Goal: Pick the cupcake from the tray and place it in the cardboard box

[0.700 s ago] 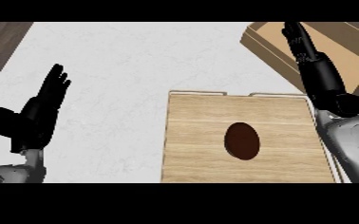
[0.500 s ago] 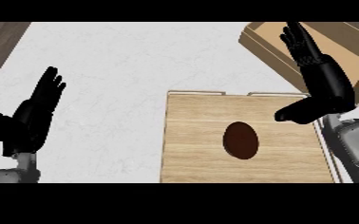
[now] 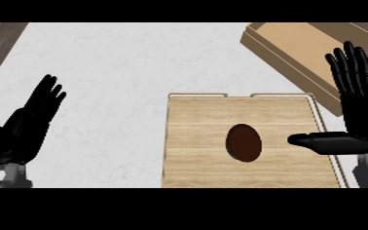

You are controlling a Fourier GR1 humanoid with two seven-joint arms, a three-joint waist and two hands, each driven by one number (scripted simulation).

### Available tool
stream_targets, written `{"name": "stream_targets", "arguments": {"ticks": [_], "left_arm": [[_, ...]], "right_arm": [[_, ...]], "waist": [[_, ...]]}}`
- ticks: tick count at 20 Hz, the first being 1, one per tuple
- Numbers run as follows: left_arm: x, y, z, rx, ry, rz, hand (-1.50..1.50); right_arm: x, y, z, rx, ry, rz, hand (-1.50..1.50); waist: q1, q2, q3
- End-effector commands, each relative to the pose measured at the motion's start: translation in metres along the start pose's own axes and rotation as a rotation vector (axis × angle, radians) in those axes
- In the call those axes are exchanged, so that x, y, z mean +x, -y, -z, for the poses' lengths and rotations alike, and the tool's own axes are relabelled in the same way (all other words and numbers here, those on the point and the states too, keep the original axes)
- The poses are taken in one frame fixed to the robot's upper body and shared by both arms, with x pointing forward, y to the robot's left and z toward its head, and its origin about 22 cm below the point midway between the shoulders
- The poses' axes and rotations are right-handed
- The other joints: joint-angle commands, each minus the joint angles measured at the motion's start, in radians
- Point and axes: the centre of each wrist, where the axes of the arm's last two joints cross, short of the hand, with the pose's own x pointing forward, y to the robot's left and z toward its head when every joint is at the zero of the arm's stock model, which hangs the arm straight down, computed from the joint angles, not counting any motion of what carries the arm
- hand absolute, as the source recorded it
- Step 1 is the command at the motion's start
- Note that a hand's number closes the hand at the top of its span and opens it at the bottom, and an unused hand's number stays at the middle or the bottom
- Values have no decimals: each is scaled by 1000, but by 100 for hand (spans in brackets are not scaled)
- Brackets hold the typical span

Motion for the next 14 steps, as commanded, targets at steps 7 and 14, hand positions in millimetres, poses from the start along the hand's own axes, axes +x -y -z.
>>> {"name": "stream_targets", "arguments": {"ticks": [7, 14], "left_arm": [[0, -11, -2, -4, -10, -3, 0], [8, -4, 2, -40, 7, -2, 0]], "right_arm": [[79, 24, -2, 403, -86, -462, -150], [122, -2, 6, 584, -287, -795, -150]], "waist": [[6, -1, -7], [26, 4, -6]]}}
